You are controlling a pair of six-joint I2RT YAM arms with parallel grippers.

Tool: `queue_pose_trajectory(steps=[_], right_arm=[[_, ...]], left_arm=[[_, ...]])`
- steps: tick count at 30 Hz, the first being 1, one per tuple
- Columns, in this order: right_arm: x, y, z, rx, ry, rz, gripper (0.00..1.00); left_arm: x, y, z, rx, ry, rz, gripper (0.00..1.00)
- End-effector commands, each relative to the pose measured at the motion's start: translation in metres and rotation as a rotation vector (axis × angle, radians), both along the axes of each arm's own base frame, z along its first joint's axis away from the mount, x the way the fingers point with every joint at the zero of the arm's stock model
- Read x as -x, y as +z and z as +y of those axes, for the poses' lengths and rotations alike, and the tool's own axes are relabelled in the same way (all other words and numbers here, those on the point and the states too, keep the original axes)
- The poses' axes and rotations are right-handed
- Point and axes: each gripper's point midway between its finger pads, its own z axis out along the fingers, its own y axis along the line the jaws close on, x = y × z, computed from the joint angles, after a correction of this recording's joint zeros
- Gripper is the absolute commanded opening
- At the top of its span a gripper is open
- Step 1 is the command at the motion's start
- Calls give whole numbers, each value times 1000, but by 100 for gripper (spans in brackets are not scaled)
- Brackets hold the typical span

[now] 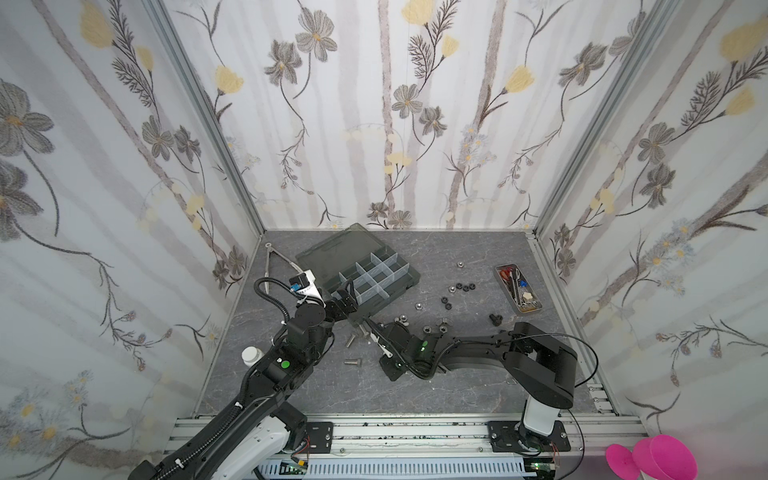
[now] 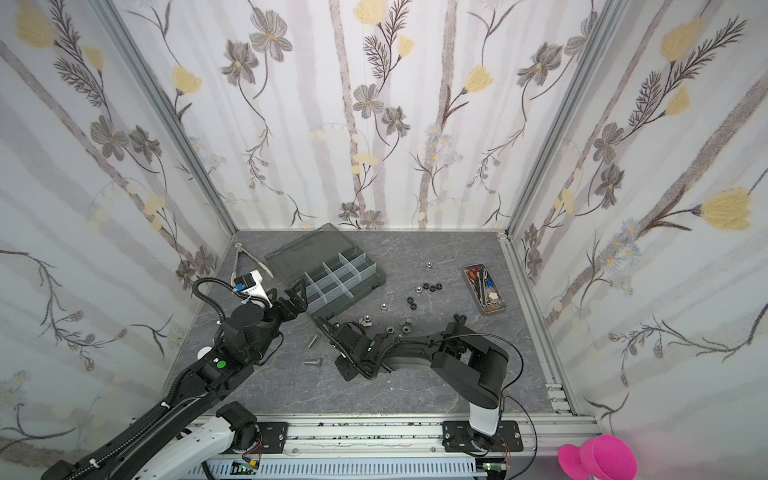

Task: Sort the screws and nuts into containers
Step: 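Lower the right gripper and grasp a black bolt by its shank, then carry the black bolt over an organizer compartment and open the right gripper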

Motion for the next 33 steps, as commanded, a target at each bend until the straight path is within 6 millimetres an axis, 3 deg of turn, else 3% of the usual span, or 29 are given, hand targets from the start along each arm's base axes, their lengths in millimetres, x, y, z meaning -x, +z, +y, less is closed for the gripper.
queue_pose_trajectory(steps=[1, 11, 20, 23, 24, 26, 33], right_arm=[[-3, -4, -8, 40, -30, -13, 28], [-13, 12, -12, 33, -63, -75, 15], [-30, 49, -25, -47, -119, -102, 13], [-40, 61, -36, -82, -152, -102, 13], [-45, 77, -40, -123, -166, -112, 13], [-56, 90, -51, -158, -197, -115, 13], [-95, 127, -80, -215, -273, -161, 13]], left_arm=[[0, 8, 5, 19, 26, -16, 100], [1, 14, 7, 12, 33, -16, 100], [3, 22, 1, 11, -9, -23, 100], [3, 22, 1, 12, -8, -26, 100], [3, 21, 1, 12, -7, -26, 100], [1, 19, 2, 15, 3, -23, 100], [-13, -3, -10, 20, 3, 44, 100]])
